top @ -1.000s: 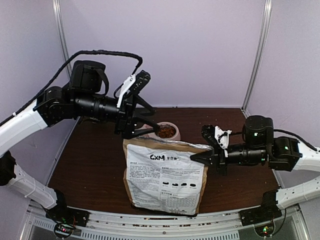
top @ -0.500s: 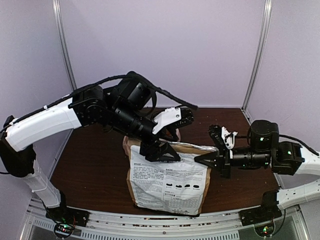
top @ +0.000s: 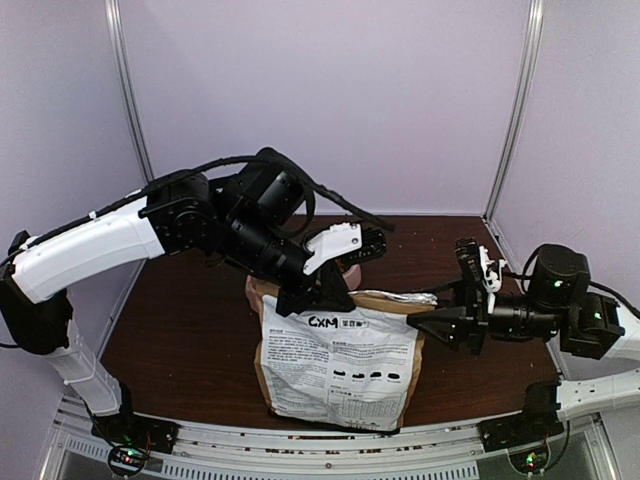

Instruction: Serve the pet food

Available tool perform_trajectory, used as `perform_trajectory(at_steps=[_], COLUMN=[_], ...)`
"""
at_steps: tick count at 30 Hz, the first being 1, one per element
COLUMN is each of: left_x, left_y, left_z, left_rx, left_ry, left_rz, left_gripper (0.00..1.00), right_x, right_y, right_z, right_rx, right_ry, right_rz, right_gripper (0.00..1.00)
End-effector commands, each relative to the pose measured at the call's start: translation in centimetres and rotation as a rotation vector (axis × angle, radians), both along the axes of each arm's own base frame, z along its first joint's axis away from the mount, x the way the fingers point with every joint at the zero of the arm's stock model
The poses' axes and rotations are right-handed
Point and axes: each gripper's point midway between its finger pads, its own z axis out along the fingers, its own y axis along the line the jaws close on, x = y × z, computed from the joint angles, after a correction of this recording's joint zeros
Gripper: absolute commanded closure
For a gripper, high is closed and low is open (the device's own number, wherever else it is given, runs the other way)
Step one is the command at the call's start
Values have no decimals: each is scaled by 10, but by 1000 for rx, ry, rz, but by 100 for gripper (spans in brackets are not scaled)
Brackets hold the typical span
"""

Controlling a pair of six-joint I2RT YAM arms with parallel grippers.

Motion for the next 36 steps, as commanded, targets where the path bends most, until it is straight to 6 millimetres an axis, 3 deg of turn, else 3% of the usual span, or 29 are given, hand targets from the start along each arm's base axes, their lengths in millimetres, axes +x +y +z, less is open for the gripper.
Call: perform_trajectory(at_steps=[1, 13, 22, 24, 28, 30, 34, 36], left_x=[0, 1, 1, 0, -7, -9, -15, -17], left_y=[-1, -2, -3, -6, -19, -29, -45, -49], left_z=[9, 11, 13, 16, 27, 31, 35, 34], left_rx=[-27, -34, -40, -55, -117, -144, -166, -169], left_ry=[-8, -16, -17, -9, 27, 42, 61, 70], left_rz=[8, 14, 12, 4, -28, -51, -86, -93], left_gripper=[100, 100, 100, 97, 69, 63, 63, 76], right_x=[2, 0, 0, 0, -1, -2, -2, -2], right_y=[-9, -1, -1, -3, -4, -4, -5, -5], right_z=[-3, 4, 8, 12, 14, 15, 17, 17], right_rx=[16, 38, 55, 68, 80, 84, 94, 97], right_ry=[4, 18, 18, 14, 11, 12, 17, 20], right_rz=[-35, -6, -11, -12, -8, -5, -5, -6], right_gripper=[53, 70, 100, 100, 100, 100, 100, 99])
